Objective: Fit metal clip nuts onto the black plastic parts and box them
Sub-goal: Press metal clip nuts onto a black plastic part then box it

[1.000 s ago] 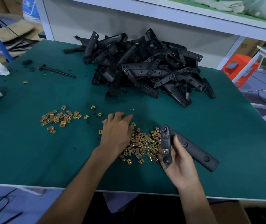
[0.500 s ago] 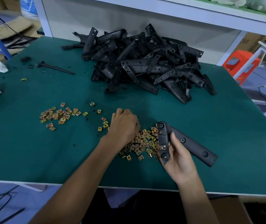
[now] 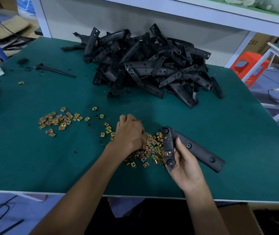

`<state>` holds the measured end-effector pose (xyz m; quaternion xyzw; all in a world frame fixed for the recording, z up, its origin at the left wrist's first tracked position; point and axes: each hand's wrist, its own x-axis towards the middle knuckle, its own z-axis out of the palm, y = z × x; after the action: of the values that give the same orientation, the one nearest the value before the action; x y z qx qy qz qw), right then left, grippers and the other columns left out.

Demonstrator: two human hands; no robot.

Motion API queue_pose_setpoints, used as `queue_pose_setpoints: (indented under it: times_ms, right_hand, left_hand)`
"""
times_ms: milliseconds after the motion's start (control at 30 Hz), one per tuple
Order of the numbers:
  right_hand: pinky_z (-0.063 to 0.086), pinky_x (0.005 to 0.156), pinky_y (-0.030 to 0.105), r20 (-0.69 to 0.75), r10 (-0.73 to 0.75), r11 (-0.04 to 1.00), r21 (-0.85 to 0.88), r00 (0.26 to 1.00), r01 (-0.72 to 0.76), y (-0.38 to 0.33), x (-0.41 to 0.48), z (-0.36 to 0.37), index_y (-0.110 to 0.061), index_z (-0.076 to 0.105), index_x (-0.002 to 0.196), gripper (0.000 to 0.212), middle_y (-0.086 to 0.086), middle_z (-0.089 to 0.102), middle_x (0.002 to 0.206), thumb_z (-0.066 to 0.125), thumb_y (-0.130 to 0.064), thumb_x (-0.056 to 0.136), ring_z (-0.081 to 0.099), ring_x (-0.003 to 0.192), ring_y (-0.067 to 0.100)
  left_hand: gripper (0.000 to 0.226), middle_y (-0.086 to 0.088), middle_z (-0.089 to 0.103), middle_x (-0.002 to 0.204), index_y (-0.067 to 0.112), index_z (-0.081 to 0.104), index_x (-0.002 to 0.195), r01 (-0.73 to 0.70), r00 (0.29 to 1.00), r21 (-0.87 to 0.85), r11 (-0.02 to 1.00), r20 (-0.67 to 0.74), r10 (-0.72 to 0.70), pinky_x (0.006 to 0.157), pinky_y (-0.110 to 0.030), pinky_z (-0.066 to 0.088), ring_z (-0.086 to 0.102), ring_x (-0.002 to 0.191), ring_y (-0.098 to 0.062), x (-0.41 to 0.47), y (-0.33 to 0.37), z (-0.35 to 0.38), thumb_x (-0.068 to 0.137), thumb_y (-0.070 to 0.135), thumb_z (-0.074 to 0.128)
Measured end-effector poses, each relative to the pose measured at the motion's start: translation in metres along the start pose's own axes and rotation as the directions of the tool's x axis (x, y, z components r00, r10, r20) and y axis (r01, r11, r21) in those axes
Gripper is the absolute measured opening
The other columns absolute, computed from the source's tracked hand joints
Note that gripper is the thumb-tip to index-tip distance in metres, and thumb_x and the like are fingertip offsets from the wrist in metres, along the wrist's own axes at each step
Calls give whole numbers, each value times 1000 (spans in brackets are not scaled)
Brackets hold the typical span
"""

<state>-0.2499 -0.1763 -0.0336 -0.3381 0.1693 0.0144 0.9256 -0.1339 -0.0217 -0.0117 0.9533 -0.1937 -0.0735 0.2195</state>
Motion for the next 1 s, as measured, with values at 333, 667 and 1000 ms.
queue_pose_setpoints:
  times_ms: [333,667,1000]
  right_hand:
    - [59,76,23,77,-5,998,-66,997,10,-2,0,2,-18,79,113,41,-1,78,105,86,-35,77,73,93,7]
    - [58,91,29,137,35,996,-81,990,-24,-4,-1,7,-11,75,120,60,10,73,123,92,-39,70,70,112,17]
    - [58,87,27,115,2,994,-113,993,11,-2,-2,9,-12,77,116,59,9,74,118,94,-40,67,72,107,15]
  left_hand:
    - [5,13,71,91,32,67,100,22,995,-863,505,-33,-99,73,-19,50,65,83,1,-36,19,-6,95,30,68]
    - [18,-4,66,80,21,75,83,143,986,-989,-48,146,-75,72,-28,47,56,72,-15,-67,32,4,92,7,67]
    - [26,-1,68,82,21,74,79,104,993,-987,-120,109,-35,68,-21,53,60,70,-9,-71,35,-1,85,-4,70]
